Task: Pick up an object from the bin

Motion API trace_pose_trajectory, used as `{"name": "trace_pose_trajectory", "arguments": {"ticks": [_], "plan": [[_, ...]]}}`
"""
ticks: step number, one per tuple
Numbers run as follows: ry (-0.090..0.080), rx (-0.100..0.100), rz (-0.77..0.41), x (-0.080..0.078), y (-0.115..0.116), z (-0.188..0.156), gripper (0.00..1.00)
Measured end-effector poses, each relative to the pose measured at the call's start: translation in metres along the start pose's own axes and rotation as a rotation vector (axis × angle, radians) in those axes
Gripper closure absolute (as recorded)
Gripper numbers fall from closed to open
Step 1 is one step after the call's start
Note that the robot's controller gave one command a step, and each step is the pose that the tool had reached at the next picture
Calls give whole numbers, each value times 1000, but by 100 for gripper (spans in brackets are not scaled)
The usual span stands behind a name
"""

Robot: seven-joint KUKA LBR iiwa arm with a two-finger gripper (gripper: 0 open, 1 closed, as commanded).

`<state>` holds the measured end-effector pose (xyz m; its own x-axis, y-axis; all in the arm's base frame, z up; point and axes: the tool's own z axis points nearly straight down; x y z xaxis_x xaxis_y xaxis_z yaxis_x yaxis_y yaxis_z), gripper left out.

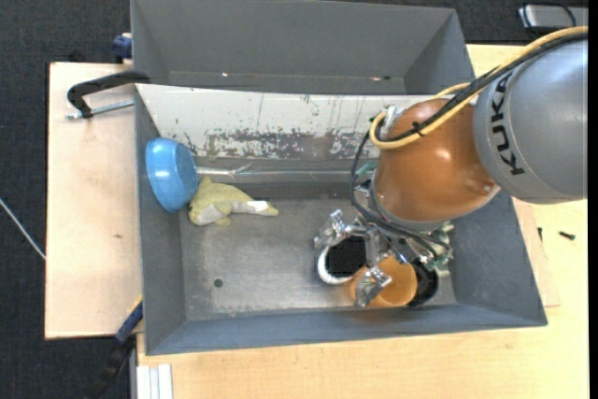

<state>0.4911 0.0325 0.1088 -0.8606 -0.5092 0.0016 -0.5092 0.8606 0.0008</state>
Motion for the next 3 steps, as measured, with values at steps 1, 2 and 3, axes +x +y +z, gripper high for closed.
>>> {"name": "trace_pose_trajectory", "arguments": {"ticks": [1,2,3], "plan": [[-6,0,-111,-5,-3,16,0],[-10,-4,14,15,-31,36,0],[-17,0,15,13,-32,35,100]]}}
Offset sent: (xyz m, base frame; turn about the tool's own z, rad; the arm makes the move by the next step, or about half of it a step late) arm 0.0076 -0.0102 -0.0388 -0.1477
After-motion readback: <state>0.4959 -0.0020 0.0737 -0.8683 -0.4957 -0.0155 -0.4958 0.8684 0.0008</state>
